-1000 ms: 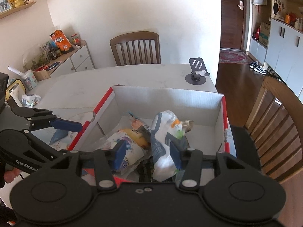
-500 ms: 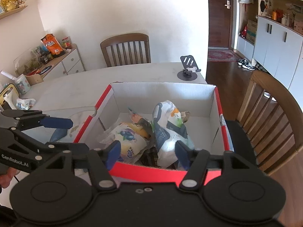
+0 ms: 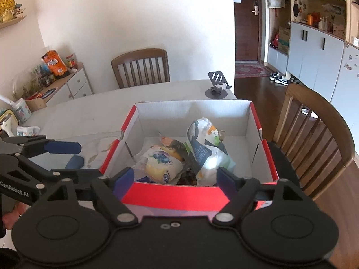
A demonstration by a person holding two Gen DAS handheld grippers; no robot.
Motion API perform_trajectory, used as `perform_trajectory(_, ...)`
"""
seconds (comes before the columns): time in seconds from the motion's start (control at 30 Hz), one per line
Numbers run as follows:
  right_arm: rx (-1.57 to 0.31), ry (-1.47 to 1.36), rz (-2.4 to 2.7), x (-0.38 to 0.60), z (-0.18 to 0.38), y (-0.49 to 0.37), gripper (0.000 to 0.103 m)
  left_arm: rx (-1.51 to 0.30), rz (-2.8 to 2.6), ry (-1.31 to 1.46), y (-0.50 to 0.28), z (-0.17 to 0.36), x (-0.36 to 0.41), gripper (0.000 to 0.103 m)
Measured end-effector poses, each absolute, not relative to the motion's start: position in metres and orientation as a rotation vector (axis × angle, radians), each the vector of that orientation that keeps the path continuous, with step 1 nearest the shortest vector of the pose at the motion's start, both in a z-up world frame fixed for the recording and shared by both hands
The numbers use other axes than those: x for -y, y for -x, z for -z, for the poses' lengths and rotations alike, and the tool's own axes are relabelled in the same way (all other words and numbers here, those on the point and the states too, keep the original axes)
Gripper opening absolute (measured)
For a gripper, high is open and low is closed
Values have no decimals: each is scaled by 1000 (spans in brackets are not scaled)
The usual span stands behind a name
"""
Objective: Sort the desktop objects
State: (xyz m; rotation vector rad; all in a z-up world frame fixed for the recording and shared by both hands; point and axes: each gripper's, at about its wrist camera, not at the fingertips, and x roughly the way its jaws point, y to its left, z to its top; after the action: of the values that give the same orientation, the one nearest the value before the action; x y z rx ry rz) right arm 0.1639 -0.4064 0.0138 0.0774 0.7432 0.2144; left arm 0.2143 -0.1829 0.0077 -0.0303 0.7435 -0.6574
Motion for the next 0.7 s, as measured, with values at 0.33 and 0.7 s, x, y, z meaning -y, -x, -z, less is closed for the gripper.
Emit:
perform_trajectory(0.33, -713, -103, -154, 398, -12, -141, 93, -724, 673, -3, -197, -15, 169, 103)
perform_trajectory(0.7, -717, -114, -131, 382, -4, -120, 94, -725, 610, -101, -179, -14, 165, 103)
